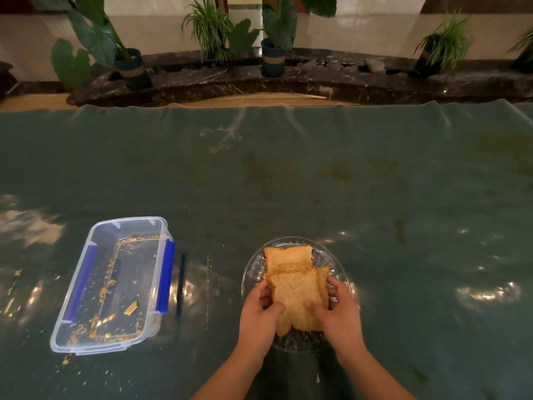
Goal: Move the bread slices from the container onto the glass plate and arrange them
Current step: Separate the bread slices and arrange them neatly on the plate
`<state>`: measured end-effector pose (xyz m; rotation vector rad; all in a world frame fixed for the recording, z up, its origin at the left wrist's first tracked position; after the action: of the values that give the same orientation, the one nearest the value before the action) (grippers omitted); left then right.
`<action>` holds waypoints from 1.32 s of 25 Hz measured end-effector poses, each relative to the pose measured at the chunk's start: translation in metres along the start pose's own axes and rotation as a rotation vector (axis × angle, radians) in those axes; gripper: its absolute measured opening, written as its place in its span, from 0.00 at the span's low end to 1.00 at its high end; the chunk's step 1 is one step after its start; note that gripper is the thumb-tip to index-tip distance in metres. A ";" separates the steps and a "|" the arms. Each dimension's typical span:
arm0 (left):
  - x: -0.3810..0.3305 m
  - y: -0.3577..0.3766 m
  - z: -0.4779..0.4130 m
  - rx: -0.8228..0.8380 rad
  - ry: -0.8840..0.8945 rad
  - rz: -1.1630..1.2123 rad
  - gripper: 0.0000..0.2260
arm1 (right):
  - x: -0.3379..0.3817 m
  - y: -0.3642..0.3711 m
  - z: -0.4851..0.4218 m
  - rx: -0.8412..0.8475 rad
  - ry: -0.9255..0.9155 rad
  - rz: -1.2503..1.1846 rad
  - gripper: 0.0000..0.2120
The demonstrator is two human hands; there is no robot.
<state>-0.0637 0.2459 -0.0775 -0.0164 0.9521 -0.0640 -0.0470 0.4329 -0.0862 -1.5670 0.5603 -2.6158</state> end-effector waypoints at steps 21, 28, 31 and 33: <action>-0.007 0.009 0.021 0.013 -0.044 -0.403 0.23 | -0.009 0.002 0.005 0.046 0.094 0.155 0.33; -0.009 0.009 0.030 -0.016 -0.073 -0.167 0.18 | -0.011 -0.002 0.016 -0.017 0.052 0.051 0.31; -0.004 0.002 0.030 -0.051 -0.106 -0.128 0.19 | -0.011 -0.003 0.018 0.060 0.085 0.104 0.31; -0.004 -0.001 0.032 -0.057 -0.099 -0.162 0.16 | -0.005 -0.005 0.017 0.076 0.066 0.237 0.30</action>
<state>-0.0397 0.2443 -0.0556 -0.1484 0.8524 -0.1841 -0.0290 0.4339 -0.0814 -1.3084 0.6020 -2.4877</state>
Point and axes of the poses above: each hand's wrist, its own z-axis away from the middle knuckle, its own y-axis out of the palm, x = y × z, the point moved 5 cm from there along -z, towards the middle knuckle, and after that the axes turned 6 degrees about x, right-handed, at the moved point
